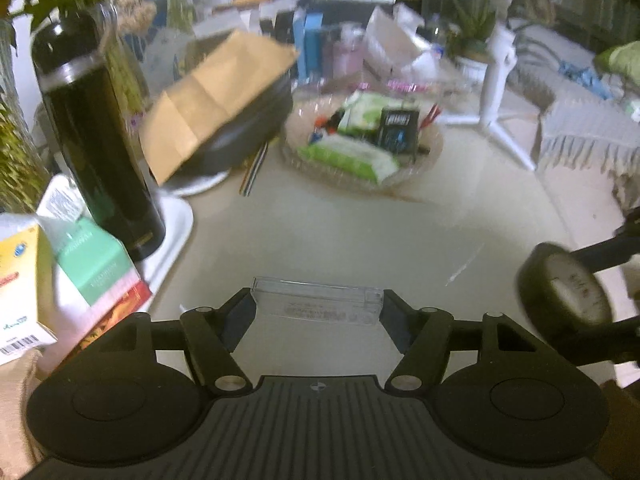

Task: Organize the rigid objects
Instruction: 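Carry the clear strip into the box with the left tool while the right tool carries the tape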

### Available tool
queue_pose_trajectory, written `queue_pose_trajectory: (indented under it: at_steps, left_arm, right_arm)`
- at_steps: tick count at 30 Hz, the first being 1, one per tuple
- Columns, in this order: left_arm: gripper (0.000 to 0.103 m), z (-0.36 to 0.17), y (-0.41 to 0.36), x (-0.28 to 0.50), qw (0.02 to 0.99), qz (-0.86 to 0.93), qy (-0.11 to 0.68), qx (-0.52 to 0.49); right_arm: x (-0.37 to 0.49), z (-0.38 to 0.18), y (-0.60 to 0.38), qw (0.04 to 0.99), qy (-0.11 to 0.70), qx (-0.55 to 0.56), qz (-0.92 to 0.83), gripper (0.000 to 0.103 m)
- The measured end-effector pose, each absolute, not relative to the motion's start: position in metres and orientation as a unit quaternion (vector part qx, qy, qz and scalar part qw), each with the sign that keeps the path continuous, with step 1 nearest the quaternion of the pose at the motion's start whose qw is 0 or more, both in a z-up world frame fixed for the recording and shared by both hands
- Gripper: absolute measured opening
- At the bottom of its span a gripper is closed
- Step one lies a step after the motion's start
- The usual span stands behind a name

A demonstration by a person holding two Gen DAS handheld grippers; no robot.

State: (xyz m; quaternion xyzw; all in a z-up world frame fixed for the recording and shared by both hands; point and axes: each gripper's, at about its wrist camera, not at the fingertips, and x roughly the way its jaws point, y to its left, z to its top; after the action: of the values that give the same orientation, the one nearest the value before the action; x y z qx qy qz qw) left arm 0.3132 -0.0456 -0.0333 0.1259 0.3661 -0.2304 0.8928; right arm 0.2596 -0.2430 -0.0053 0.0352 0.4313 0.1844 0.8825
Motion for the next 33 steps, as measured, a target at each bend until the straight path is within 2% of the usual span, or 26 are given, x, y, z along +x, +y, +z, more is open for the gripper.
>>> queue_pose_trajectory:
  at_steps: [18, 33]
  left_arm:
    - [0.067, 0.007, -0.034, 0.258, 0.921, -0.224, 0.303, 0.099]
    - [0.067, 0.013, -0.014, 0.201, 0.928, -0.203, 0.309, 0.056]
  right_arm:
    - [0.257, -0.004, -0.235, 0.887, 0.422, 0.041, 0.186, 0.075]
    - [0.231, 0.007, -0.226, 0.894, 0.398, 0.049, 0.201, 0.075]
